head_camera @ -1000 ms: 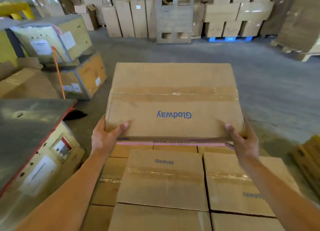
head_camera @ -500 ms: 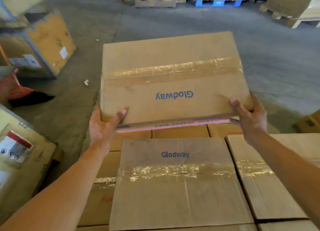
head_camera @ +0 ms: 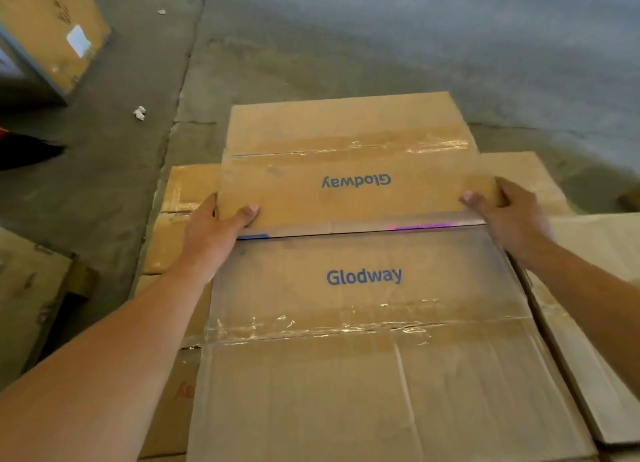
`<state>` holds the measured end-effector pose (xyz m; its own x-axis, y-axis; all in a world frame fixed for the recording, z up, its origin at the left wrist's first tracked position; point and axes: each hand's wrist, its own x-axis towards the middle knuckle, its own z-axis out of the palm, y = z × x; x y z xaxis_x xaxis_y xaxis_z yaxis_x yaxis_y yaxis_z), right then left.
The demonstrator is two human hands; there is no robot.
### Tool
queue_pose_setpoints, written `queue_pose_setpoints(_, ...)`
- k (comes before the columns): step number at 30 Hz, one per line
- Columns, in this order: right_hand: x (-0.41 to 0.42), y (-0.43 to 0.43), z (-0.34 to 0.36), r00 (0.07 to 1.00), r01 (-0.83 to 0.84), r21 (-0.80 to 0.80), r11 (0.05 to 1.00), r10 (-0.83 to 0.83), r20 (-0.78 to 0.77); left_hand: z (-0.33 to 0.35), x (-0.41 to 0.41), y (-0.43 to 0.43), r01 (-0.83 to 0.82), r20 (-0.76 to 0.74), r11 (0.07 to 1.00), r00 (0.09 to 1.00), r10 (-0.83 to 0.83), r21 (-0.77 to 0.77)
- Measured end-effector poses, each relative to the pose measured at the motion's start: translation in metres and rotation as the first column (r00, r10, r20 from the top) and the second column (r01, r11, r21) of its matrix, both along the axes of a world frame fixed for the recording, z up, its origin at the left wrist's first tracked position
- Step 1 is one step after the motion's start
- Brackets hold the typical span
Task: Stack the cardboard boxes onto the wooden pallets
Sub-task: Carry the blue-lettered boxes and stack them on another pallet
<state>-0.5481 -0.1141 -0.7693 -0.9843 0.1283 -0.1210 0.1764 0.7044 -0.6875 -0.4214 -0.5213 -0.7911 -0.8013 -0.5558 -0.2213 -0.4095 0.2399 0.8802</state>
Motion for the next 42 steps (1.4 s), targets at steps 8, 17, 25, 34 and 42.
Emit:
queue_pose_setpoints(8,-0.004,-0.005,-0.027,0.997,-0.045,0.246,0.968,0.027,0.079,-0.02,-0.006,0.009,-0.085,0.087,0.995,0.992,0.089,-0.05)
queue_pose_setpoints(17,-0.01,-0.006,-0.019,0.991,-0.022,0.368,0.93,-0.029,0.132,0.021,-0.006,0.017,0.046,0.365,0.927,0.926,0.101,-0.372)
queue_pose_setpoints(25,0.09,-0.004,0.056,0.993,-0.111,0.387,0.915,0.117,0.01,0.095,0.057,0.102,0.122,0.146,0.83,0.988,-0.049,-0.544)
queue_pose_setpoints(34,0.168,0.099,0.246,0.981,-0.073,0.393,0.917,0.137,-0.138,0.273,0.109,0.239,0.29,0.044,0.676,0.933,-0.356,-0.678)
queue_pose_setpoints(42,0.285,0.284,0.397,0.958,0.018,0.362,0.932,0.088,-0.274,0.406,0.203,0.424,0.251,-0.026,0.612,0.913,-0.407,-0.75)
